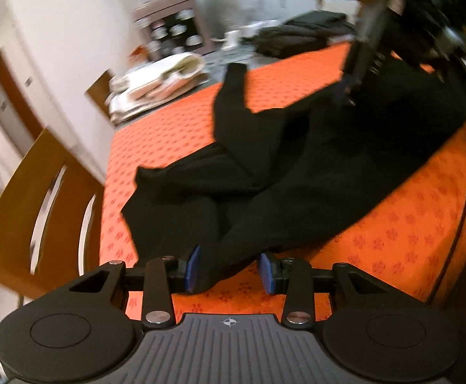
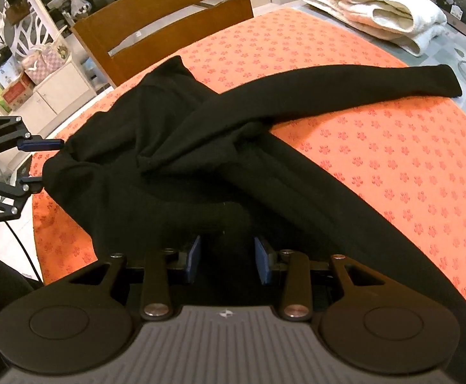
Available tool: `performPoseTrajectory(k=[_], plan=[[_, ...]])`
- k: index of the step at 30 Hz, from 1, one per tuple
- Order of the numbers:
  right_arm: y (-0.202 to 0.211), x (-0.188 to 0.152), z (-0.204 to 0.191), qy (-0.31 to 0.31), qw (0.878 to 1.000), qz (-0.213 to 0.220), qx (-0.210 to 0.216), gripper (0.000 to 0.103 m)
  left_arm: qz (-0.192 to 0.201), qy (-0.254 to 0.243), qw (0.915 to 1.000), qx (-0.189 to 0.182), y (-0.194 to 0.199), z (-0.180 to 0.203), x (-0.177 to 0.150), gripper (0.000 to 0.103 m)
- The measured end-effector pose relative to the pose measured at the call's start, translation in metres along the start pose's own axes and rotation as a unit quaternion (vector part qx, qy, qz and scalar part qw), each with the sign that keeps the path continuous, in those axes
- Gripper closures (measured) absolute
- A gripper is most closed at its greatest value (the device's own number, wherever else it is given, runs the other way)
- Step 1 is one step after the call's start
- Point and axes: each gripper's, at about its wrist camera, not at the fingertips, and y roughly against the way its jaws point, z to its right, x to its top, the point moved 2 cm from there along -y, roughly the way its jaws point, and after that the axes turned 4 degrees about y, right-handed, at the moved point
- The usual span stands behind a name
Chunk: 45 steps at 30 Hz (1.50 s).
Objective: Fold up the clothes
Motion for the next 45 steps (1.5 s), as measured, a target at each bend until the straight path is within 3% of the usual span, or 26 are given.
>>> performPoseTrajectory(k=[1,3,11,14,18,20,22,25,28,33,37,41,45], plan=[[0.001,-0.001,0.0,0.0,1.0,-0.003,-0.003,0.084,0.007,-0.009,0.9999,0.003,-0.001,0.001,0.0,0.073],[0.003,-0.001,0.0,0.001,1.0,-0.004,-0.008,0.093,0.017,-0.016,0.9997,0.01,-0.001,0.0,0.001,0.091],[0.017,0.014,0.004,-0.008,0.999,0.03,-0.039,0.097,0.001,0.106,0.9943,0.009,-0.015,-0.045,0.01,0.093],[0.0,0.012,0.005,-0.004,0.998,0.021,-0.051,0.095,-0.019,0.116,0.9931,0.001,-0.027,-0.049,0.006,0.087],[-0.015,0.007,0.001,-0.001,0.998,0.016,-0.068,0.09,-0.036,0.131,0.9907,0.007,-0.039,-0.055,-0.003,0.072],[-0.009,0.006,-0.002,-0.001,0.996,0.024,-0.084,0.083,-0.036,0.135,0.9901,0.009,-0.038,-0.057,-0.004,0.069],[-0.001,0.005,-0.005,-0.003,0.994,0.035,-0.101,0.069,-0.032,0.144,0.989,0.011,-0.032,-0.061,-0.006,0.061],[0.026,-0.001,-0.008,-0.015,0.991,0.059,-0.118,0.066,-0.03,0.157,0.9871,0.007,-0.023,-0.065,-0.008,0.058],[0.048,-0.013,-0.015,-0.024,0.992,0.068,-0.103,0.066,-0.031,0.169,0.9851,0.006,-0.013,-0.064,-0.011,0.057],[0.058,-0.042,-0.036,-0.026,0.996,0.053,-0.07,0.066,-0.038,0.245,0.9686,0.011,0.004,-0.067,-0.024,0.055],[0.05,-0.061,-0.042,-0.047,0.996,0.036,-0.072,0.066,-0.055,0.319,0.9462,0.004,0.004,-0.081,-0.04,0.057],[0.046,-0.069,-0.045,-0.061,0.994,0.035,-0.078,0.066,-0.046,0.379,0.9241,0.008,-0.004,-0.102,-0.041,0.057],[0.048,-0.071,-0.047,-0.061,0.994,0.037,-0.086,0.066,-0.044,0.397,0.9164,0.028,-0.025,-0.119,-0.034,0.057]])
